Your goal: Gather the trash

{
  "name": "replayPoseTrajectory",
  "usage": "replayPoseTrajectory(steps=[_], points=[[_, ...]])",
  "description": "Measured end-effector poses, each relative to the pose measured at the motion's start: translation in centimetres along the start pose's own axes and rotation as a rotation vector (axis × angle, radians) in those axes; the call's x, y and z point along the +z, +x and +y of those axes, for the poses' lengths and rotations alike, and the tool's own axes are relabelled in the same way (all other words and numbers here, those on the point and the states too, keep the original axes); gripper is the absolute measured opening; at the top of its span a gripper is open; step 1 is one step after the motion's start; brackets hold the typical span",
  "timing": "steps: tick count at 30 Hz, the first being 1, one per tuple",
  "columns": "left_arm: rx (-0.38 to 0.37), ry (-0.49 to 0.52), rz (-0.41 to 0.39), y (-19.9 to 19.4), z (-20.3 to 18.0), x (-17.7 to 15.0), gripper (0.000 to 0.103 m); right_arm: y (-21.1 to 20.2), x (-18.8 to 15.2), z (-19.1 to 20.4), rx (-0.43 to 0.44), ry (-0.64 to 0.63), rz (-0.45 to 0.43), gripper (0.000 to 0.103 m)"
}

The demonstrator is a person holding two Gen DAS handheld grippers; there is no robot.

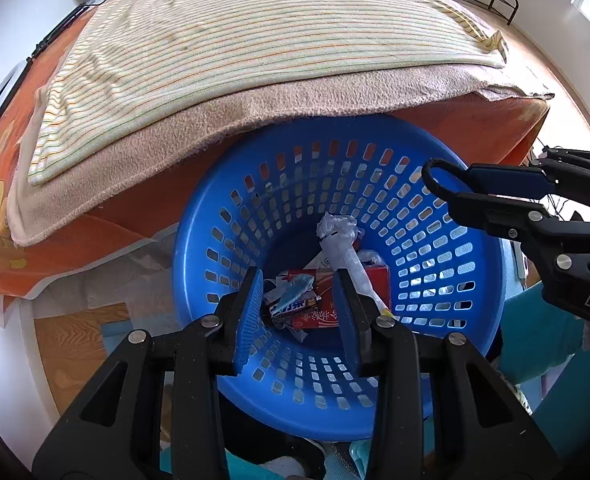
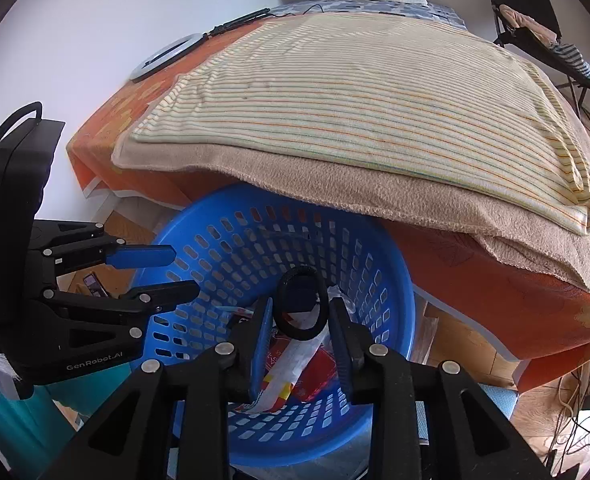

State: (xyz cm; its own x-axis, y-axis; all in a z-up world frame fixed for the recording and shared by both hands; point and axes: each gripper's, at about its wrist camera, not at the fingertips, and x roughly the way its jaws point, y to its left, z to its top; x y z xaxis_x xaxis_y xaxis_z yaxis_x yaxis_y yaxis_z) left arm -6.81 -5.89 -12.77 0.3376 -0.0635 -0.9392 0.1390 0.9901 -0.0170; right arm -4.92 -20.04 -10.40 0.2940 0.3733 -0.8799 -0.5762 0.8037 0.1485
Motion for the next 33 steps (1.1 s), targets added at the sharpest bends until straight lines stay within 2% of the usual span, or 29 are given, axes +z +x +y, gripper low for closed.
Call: replayPoseTrajectory(steps=[3,5,7,10,13,16,33], points=[[0.014,0.001,0.006,0.2,0.0,0.0,0.038,0.3,-0.1,0.0,-0.006,0.003,0.009,0.045],[0.018,-0.003,0.003,0.2,0.2,-0.1,0.05,0.2,-0.1,-0.1,-0.014,0.006,0.006,0.053],[0.025,-0.006,0.0,0.2,0.2,0.0,0.056,0.2,0.0,-0.2,-0.024,0.009,0.005,0.062],[0.037,-0.012,-0.005,0.2,0.5,0.0,0.065,0.5,-0.1,-0.3,-0.032,0.015,0.016,0.071],[0.039,-0.022,-0.003,0.3,0.8,0.0,0.066,0.6,-0.2,-0.4,-0.041,0.019,0.026,0.077],[0.045,-0.027,-0.003,0.4,0.8,0.0,0.072,0.7,-0.3,-0.5,-0.054,0.023,0.03,0.084],[0.046,-0.058,-0.036,-0.8,1.3,0.5,0.084,0.6,-0.2,-1.4,-0.077,0.061,0.041,0.088]])
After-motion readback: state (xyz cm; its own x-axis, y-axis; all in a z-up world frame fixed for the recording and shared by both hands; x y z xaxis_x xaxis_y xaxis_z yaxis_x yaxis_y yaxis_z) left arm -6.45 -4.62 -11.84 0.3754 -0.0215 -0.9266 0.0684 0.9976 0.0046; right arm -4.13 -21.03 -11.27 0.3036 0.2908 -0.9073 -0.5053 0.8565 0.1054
